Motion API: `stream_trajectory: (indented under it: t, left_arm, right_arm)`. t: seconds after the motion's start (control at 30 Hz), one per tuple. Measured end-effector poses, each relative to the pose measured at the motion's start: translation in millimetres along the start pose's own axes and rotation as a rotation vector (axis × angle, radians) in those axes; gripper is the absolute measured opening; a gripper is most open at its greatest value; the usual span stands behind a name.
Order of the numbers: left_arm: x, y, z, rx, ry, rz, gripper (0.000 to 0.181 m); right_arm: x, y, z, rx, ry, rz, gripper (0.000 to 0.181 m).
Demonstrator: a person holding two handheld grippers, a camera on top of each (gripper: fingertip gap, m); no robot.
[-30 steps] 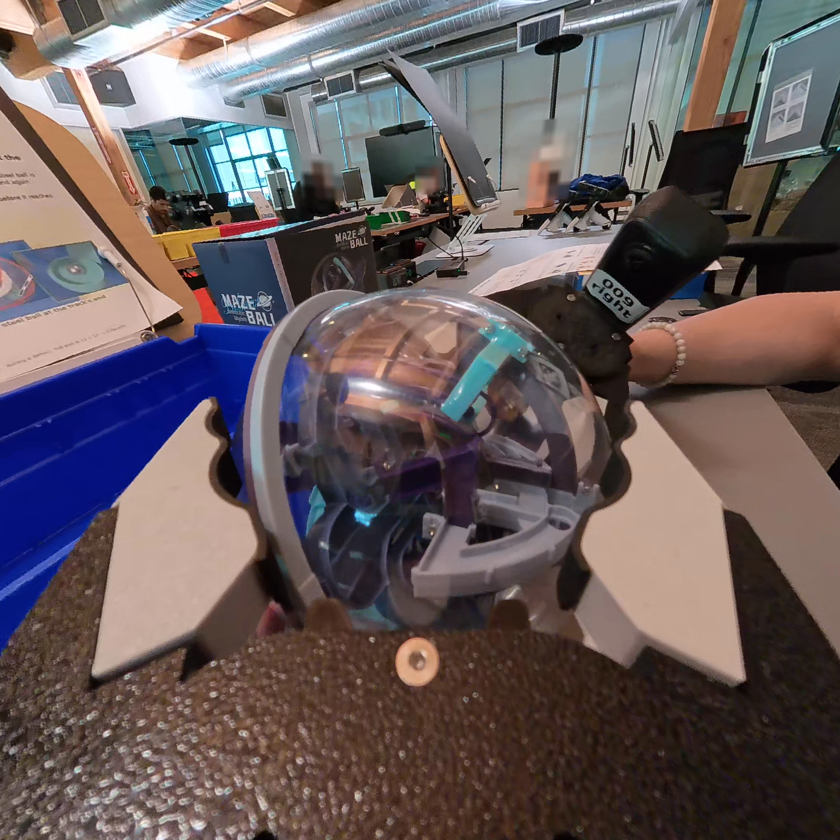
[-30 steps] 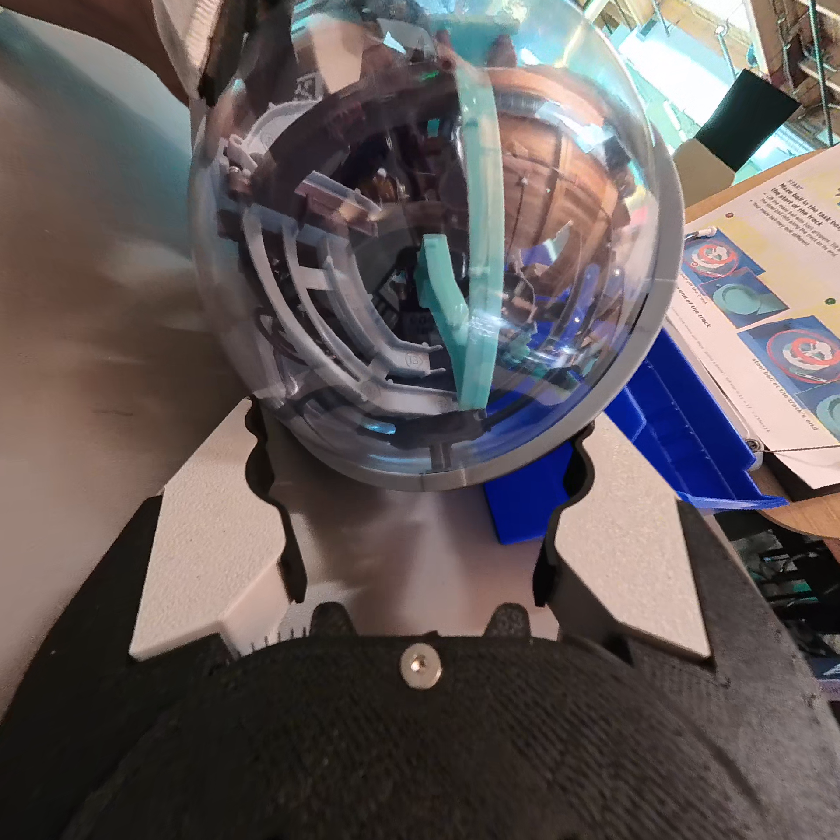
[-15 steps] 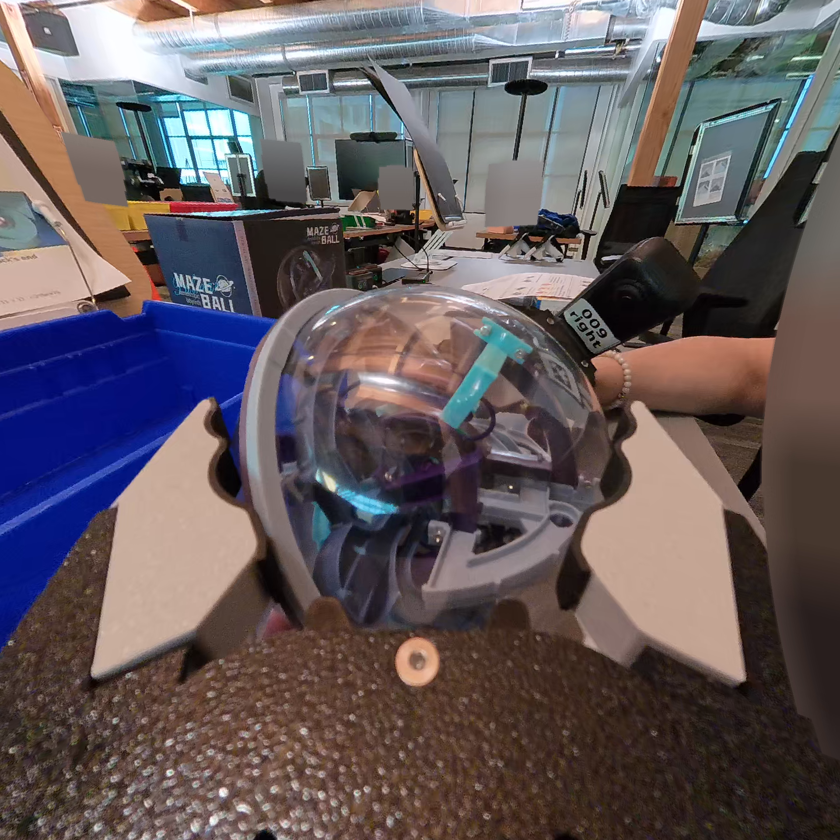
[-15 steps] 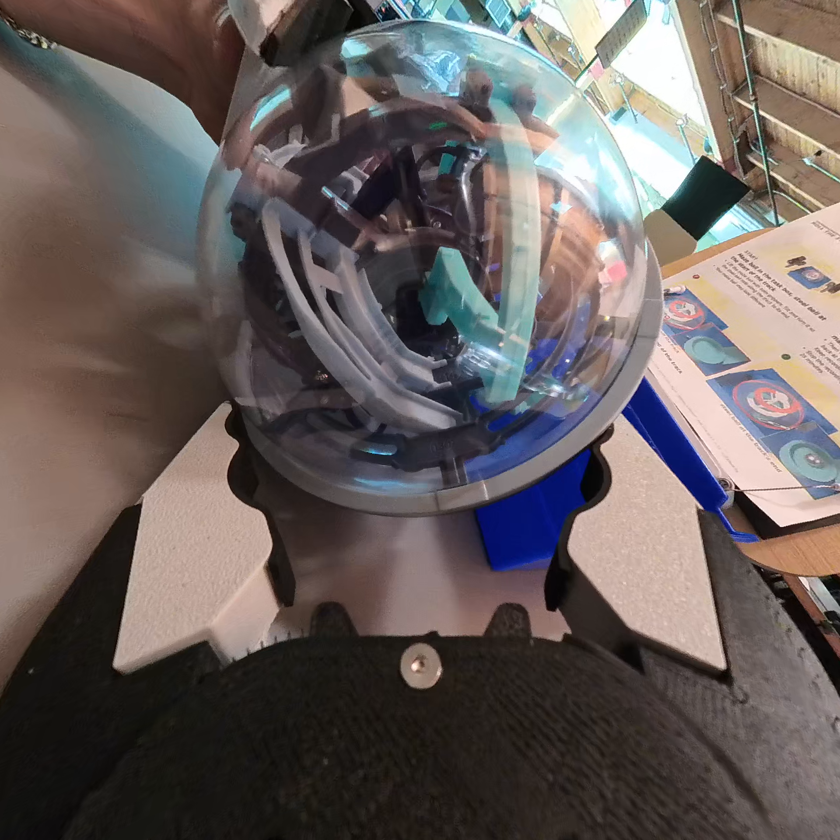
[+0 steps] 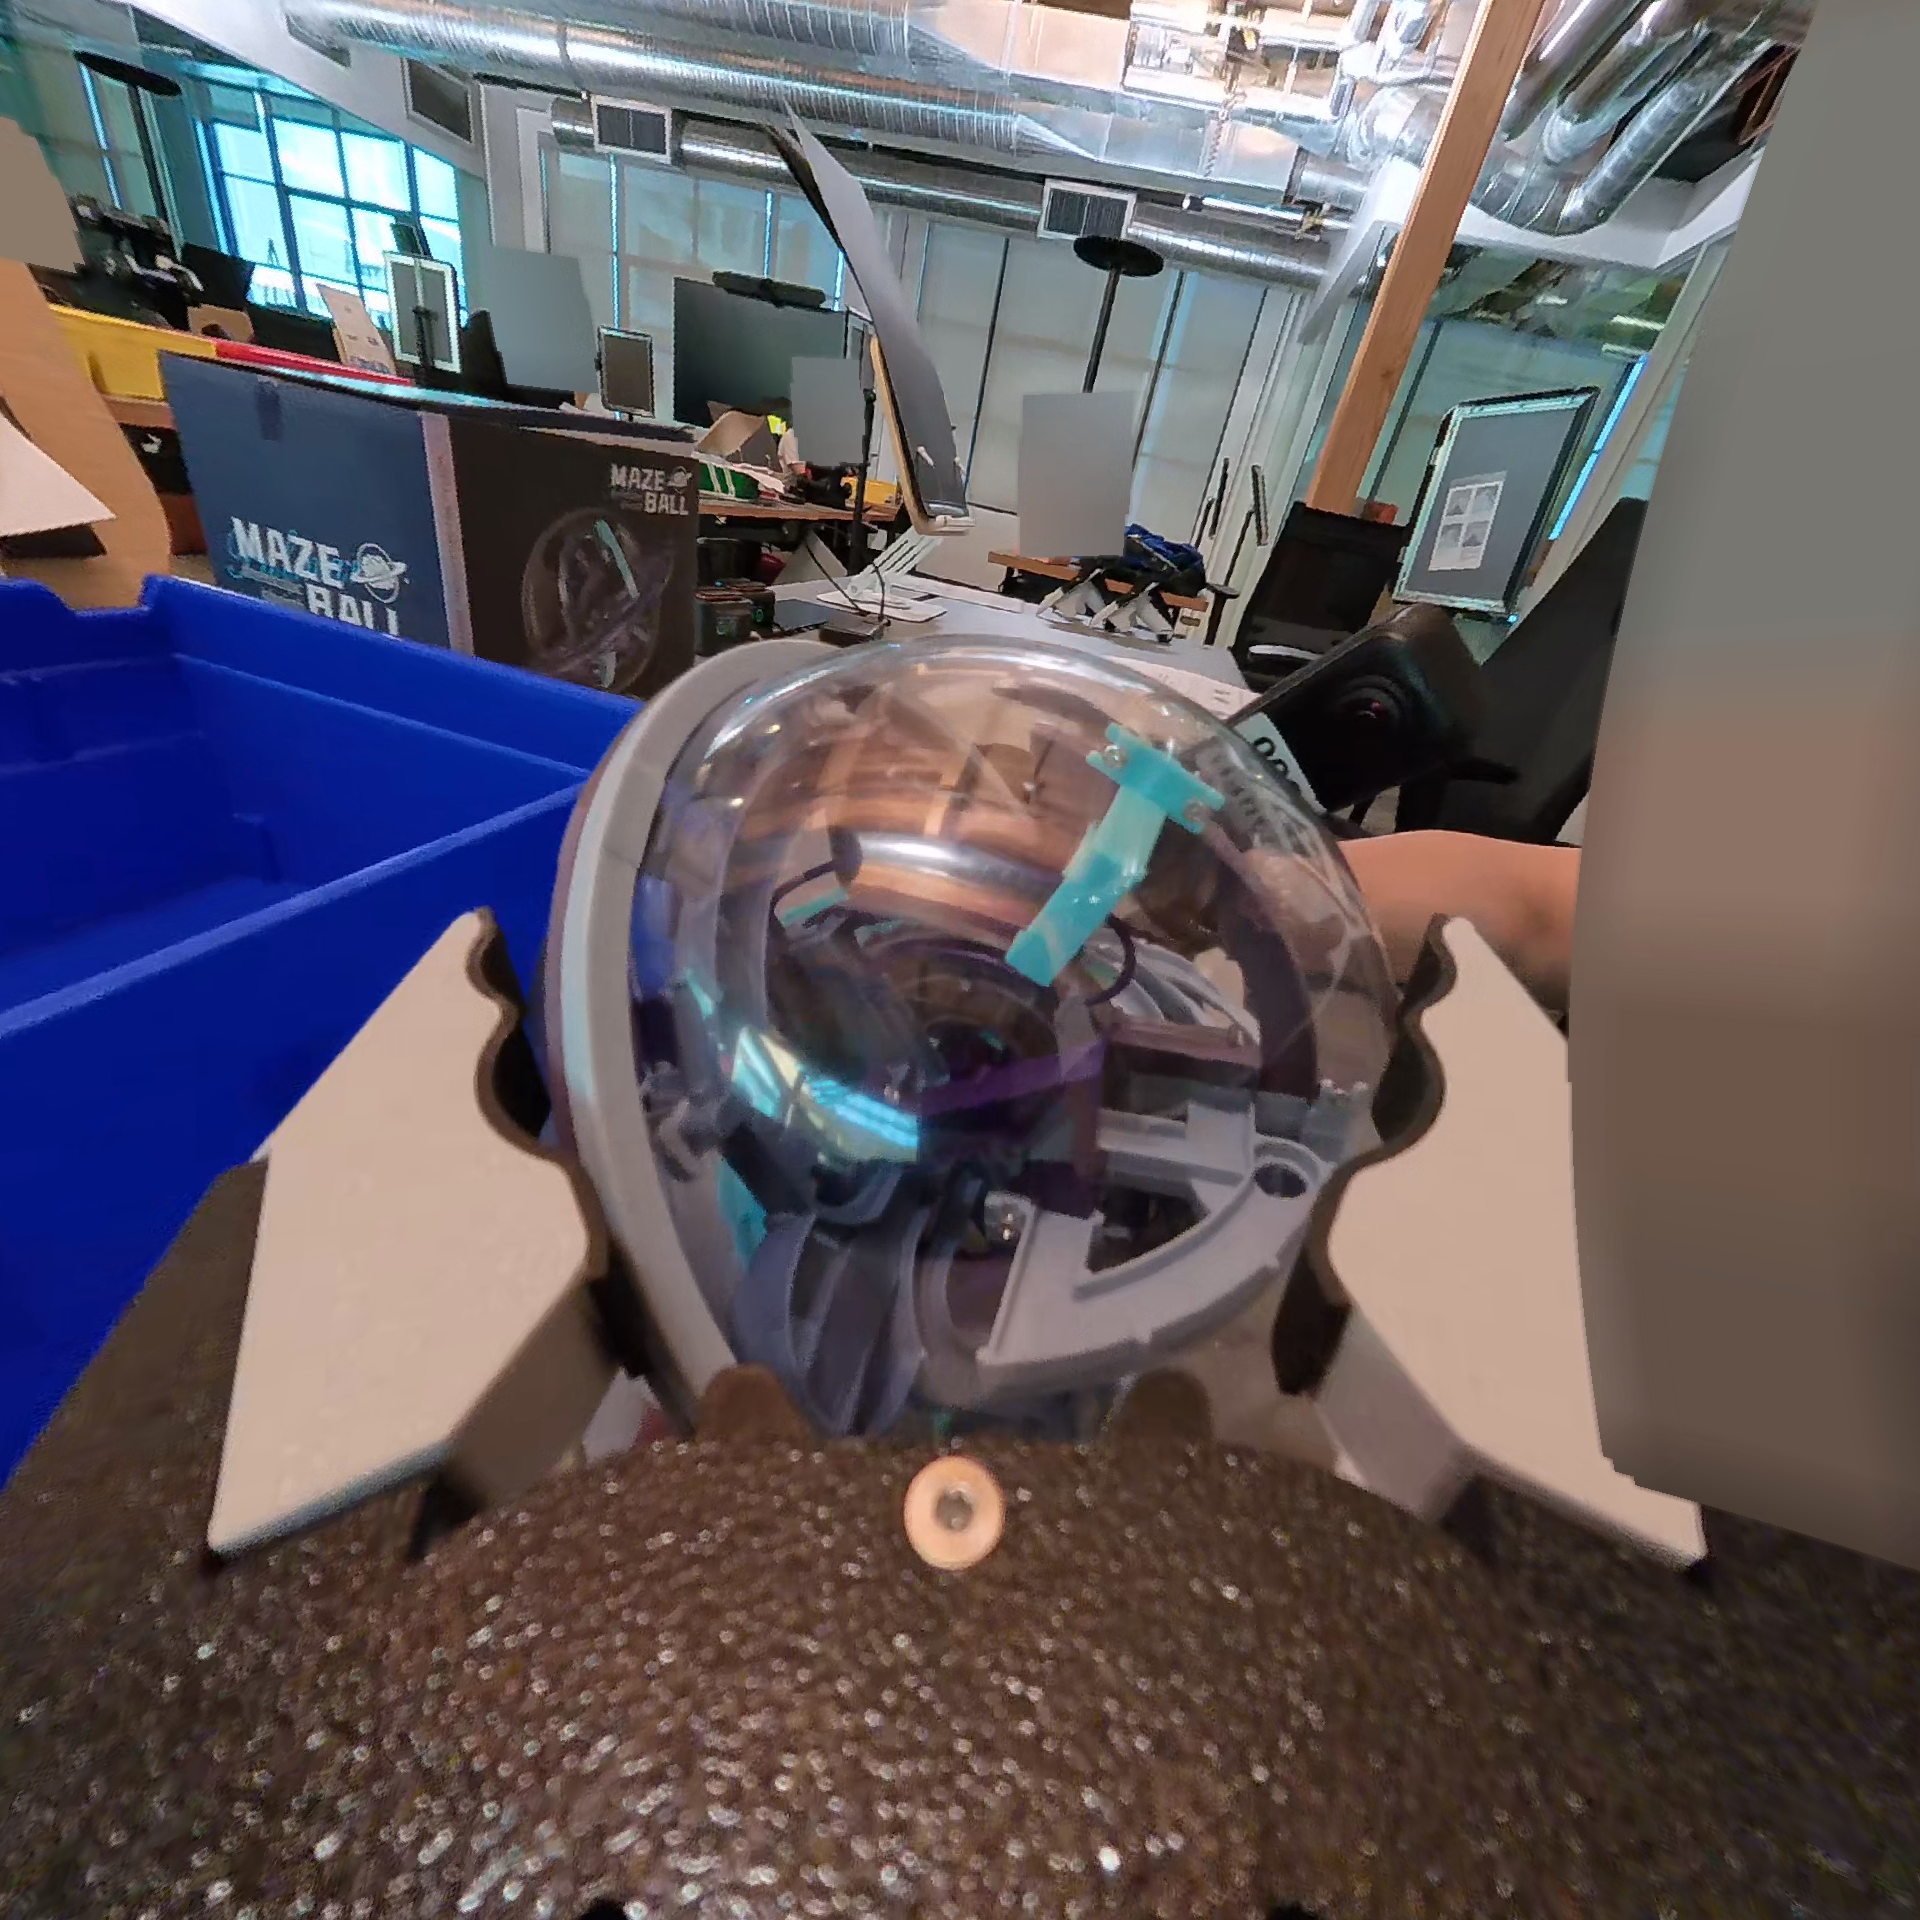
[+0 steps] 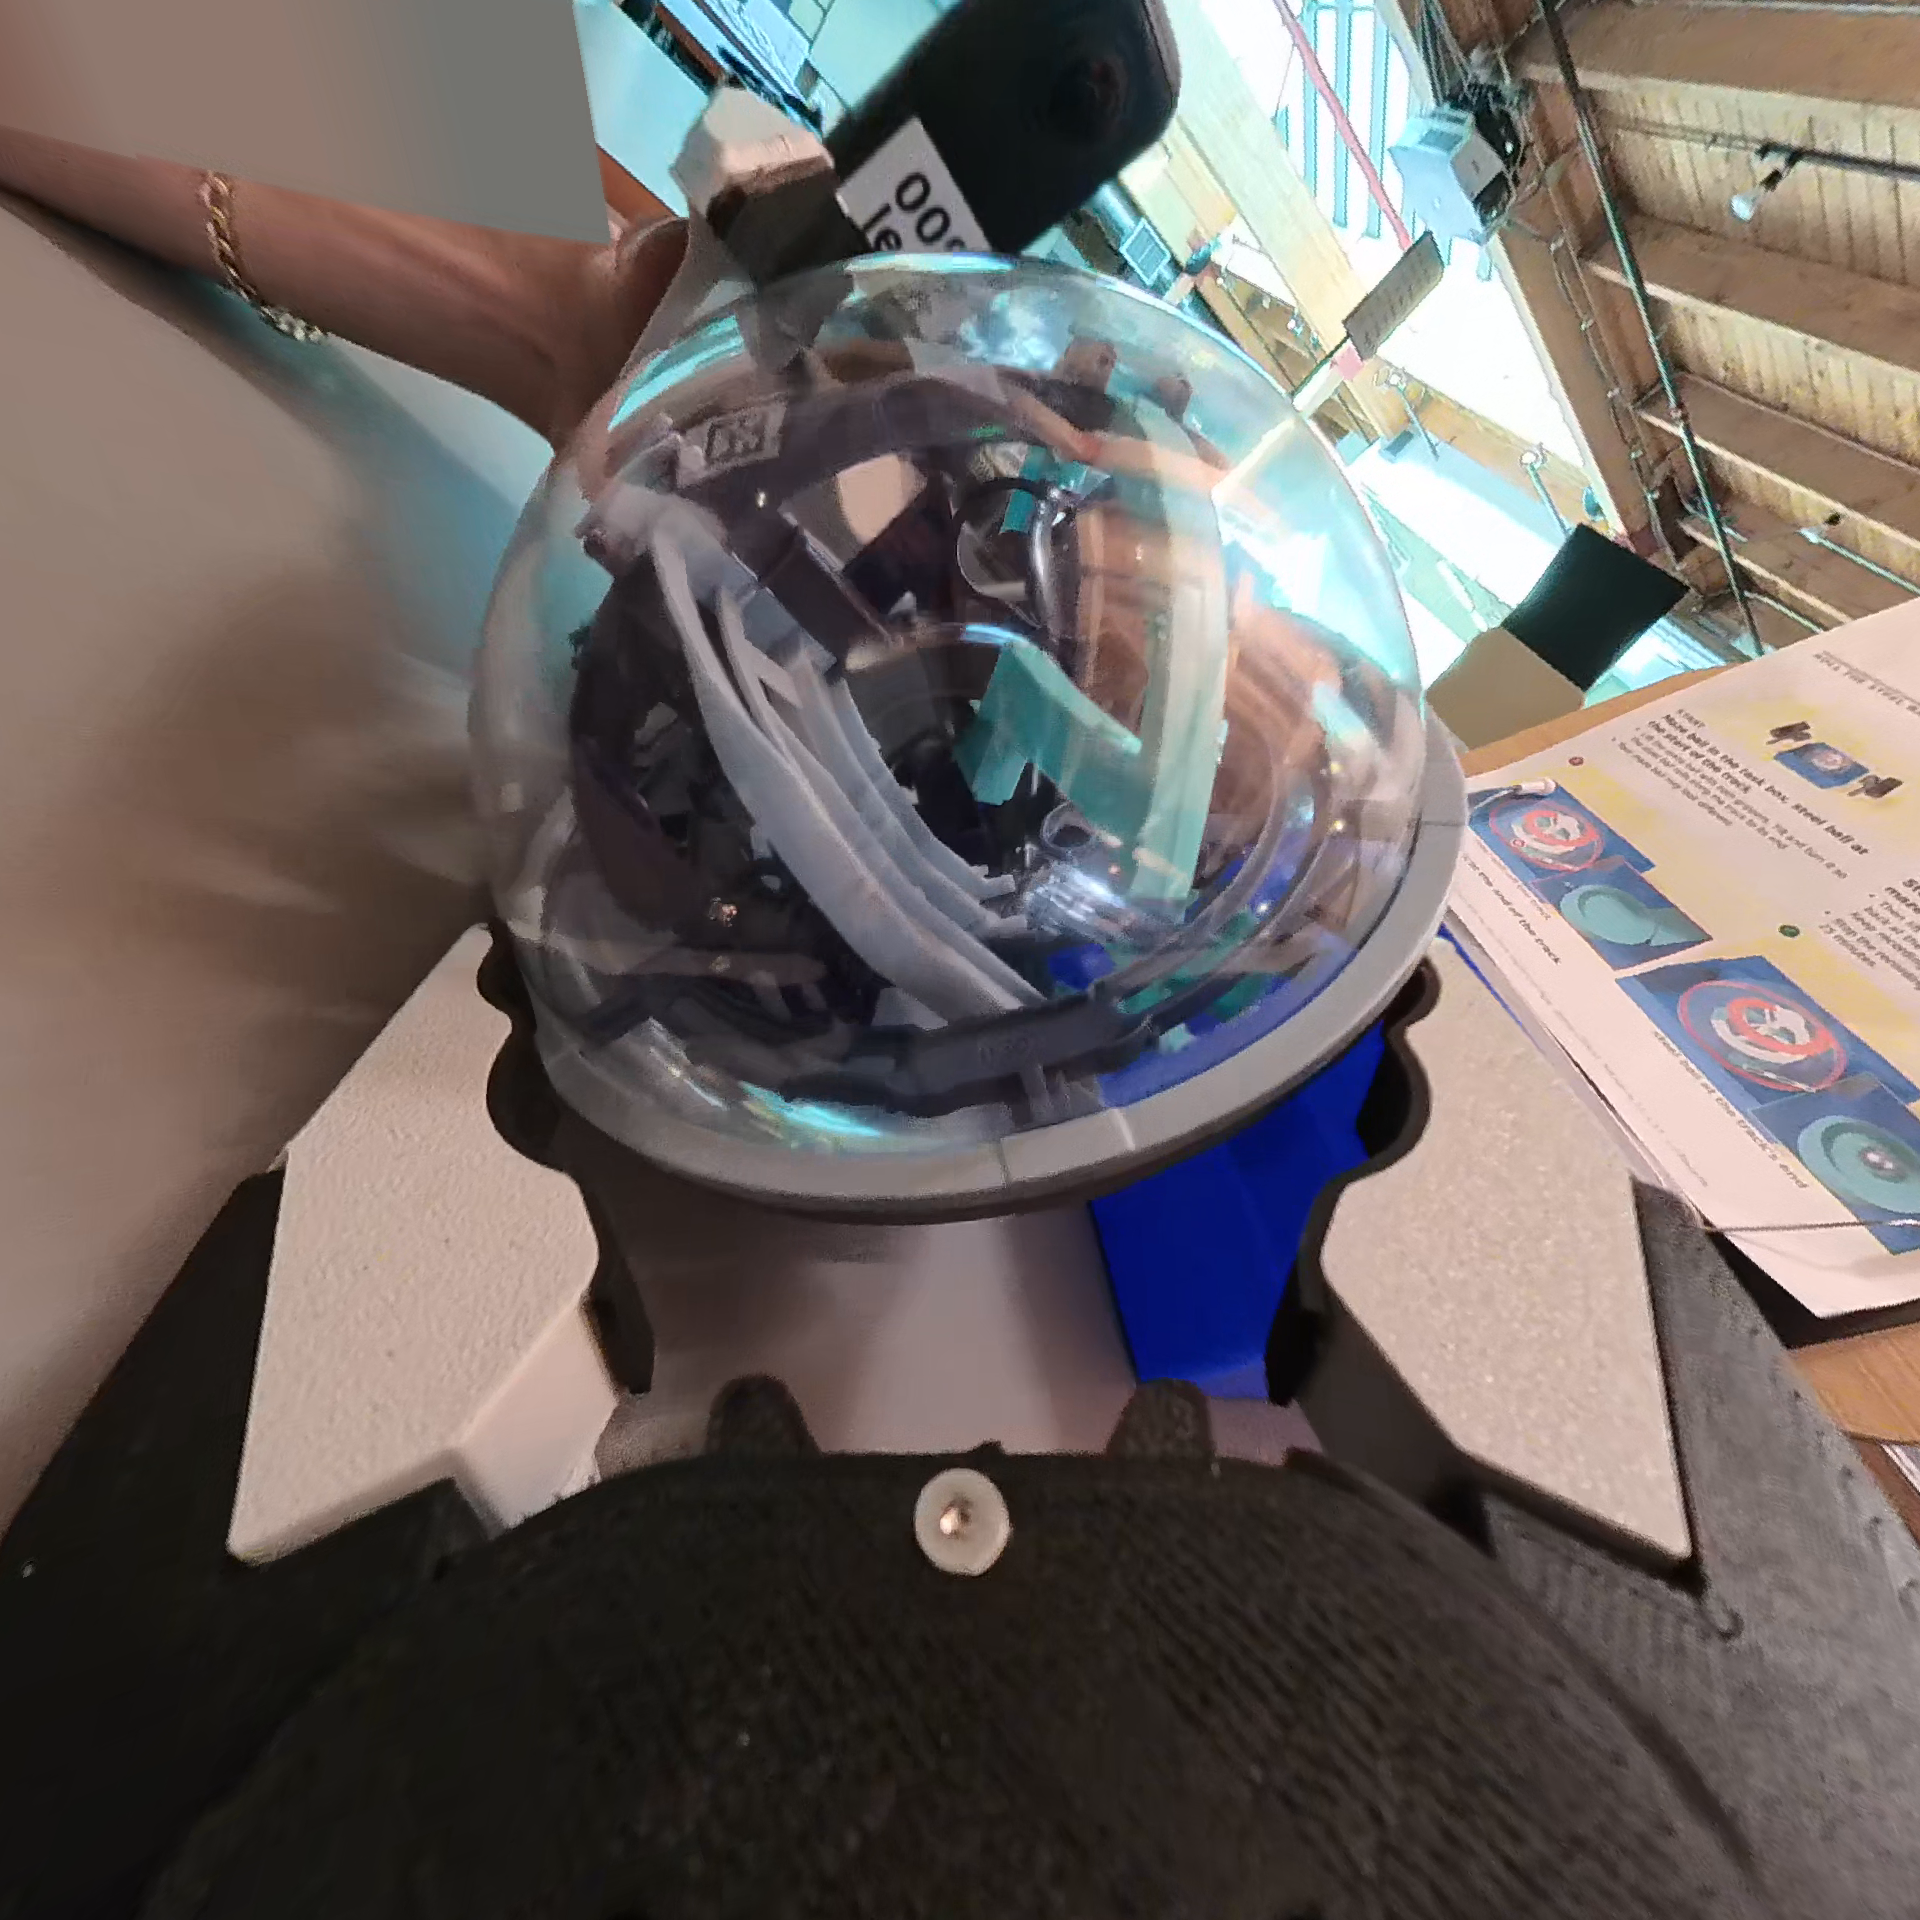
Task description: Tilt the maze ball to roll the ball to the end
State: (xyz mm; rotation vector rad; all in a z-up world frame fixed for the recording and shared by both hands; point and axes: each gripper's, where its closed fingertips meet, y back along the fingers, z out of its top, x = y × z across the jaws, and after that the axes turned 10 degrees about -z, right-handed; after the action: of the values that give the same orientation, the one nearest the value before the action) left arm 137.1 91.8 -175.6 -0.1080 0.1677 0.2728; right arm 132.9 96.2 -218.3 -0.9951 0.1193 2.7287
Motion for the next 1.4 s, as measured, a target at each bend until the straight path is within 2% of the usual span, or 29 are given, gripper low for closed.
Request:
stream_trajectory:
  t: [0.2, 0.5, 0.67, 0.8, 1.0, 1.2, 1.4]
  left_arm:
    - [1.3, 0.0, 0.8, -0.012, -0.004, 0.002, 0.158]
    - [-0.1, 0.0, 13.6, -0.093, -0.258, 0.083, 0.157]
    - [4.3, 0.3, 8.2, -0.050, -0.200, 0.082, 0.157]
    - [10.8, 4.5, 11.2, -0.077, -0.160, 0.108, 0.155]
    - [17.7, 11.7, 13.4, -0.106, -0.089, 0.131, 0.141]
    - [15.4, 7.1, 4.3, -0.044, -0.053, 0.128, 0.146]
    - [18.9, 8.6, 6.6, -0.063, -0.055, 0.155, 0.150]
  right_arm:
    - [0.1, -0.1, -1.2, 0.008, -0.010, 0.009, 0.156]
    - [-5.7, -2.3, -6.2, 0.036, 0.024, -0.041, 0.152]
    - [-7.4, -3.0, -9.3, 0.050, 0.081, -0.060, 0.157]
    - [-11.1, -3.8, -10.4, 0.059, 0.015, -0.068, 0.158]
    - [-22.5, -2.4, -4.0, 0.056, -0.110, -0.119, 0.157]
    - [-13.8, -3.6, 9.4, -0.003, 0.011, -0.149, 0.153]
    - [-16.3, -7.6, 6.7, 0.026, -0.088, -0.122, 0.151]
